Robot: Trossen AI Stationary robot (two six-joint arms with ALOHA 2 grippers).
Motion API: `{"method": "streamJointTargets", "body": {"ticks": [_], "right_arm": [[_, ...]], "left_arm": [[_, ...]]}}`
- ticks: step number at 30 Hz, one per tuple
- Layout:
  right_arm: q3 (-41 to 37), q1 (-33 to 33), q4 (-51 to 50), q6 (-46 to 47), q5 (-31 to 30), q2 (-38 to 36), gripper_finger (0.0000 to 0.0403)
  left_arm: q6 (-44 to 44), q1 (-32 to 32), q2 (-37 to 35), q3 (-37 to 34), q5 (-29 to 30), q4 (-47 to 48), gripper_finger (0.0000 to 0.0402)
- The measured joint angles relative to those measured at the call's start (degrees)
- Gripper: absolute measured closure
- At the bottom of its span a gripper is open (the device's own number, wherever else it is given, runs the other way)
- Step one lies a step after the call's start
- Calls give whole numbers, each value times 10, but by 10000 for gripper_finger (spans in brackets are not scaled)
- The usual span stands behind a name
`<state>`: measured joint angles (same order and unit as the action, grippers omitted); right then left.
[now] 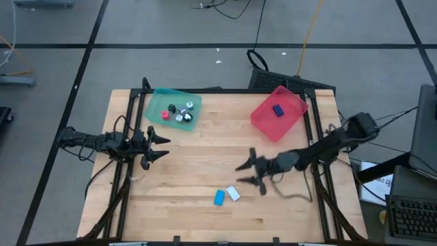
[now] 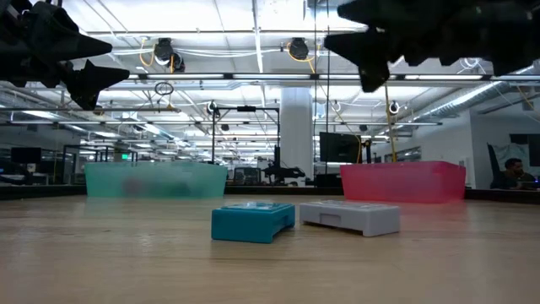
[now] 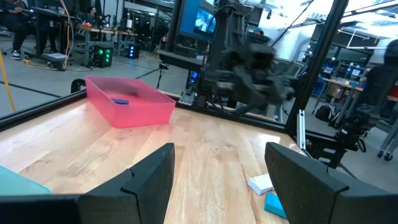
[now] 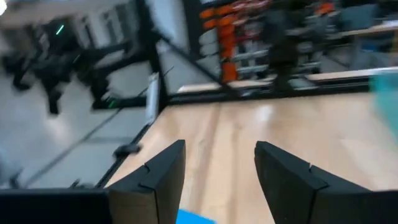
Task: Pick & Place Office items
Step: Put the white digital clock into the red bin
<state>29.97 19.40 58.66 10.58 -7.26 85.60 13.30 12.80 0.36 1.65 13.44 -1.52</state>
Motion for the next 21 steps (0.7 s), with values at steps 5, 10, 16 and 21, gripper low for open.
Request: {"method": "streamJointTargets", "body": {"ticks": [5,10,16,21], "right_arm": [[114,21,-172,-27,1,76,192],[246,20,-495,-58,16,119,137],[306,19,-607,-122,80,165,97],[313,16,-601,-127,124,203,95]], "left_arm": [[0,0,0,0,0,0,149],[0,0,0,0,0,0,149],[0,0,0,0,0,0,149],[0,0,0,0,0,0,149]]}}
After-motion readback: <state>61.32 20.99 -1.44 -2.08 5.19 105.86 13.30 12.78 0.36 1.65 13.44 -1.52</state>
